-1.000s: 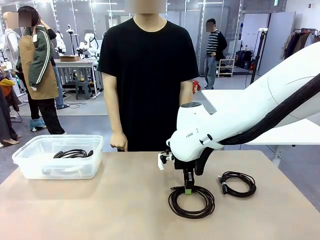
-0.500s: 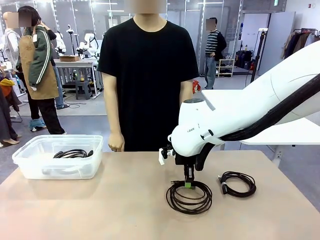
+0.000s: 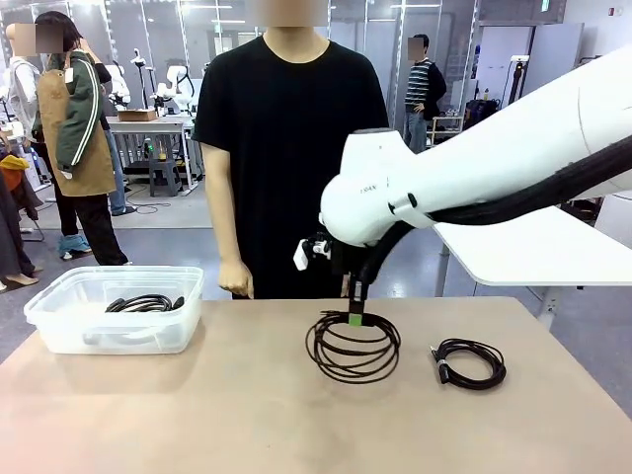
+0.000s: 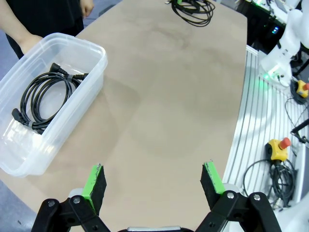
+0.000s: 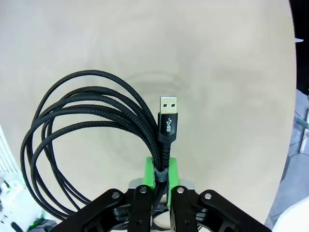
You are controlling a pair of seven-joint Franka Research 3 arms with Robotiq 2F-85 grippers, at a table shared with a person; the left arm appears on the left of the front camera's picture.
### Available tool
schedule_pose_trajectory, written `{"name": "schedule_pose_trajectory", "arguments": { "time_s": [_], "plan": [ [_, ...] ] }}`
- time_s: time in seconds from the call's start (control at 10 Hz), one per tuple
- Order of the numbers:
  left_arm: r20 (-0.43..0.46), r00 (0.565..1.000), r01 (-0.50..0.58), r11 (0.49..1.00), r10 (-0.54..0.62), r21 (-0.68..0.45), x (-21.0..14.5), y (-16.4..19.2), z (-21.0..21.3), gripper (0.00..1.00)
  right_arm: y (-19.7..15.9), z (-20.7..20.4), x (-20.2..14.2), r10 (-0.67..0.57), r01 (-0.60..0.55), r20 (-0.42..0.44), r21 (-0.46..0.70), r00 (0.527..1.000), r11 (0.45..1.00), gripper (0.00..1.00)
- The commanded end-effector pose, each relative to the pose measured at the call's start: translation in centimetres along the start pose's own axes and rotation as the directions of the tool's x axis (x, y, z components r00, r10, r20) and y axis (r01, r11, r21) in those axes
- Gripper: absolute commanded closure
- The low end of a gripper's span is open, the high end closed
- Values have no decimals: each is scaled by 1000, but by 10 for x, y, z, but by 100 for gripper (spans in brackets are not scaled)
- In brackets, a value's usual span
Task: Organize and store the cables.
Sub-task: Place the USB Extension Cable into the Organizing box.
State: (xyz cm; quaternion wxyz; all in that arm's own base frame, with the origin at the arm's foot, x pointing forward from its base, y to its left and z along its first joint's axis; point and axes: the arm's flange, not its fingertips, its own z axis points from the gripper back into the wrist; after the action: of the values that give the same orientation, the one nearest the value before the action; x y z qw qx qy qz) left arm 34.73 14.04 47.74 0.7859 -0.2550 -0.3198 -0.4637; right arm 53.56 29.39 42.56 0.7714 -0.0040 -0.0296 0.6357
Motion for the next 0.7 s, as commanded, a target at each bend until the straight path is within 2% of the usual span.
{"name": "schedule_pose_trajectory", "arguments": {
  "time_s": [0.0,0.2,0.6],
  "plan": [
    [2,1000,7,1000,-7,-4,-1,1,1,0,2,-11,41,-95,95,9,33,995,995,100],
    [2,1000,7,1000,-7,-4,-1,1,1,0,9,-23,81,-115,114,22,26,993,993,100],
    [2,1000,7,1000,-7,-4,-1,1,1,0,26,-58,127,-138,138,14,47,990,989,100]
  ]
}}
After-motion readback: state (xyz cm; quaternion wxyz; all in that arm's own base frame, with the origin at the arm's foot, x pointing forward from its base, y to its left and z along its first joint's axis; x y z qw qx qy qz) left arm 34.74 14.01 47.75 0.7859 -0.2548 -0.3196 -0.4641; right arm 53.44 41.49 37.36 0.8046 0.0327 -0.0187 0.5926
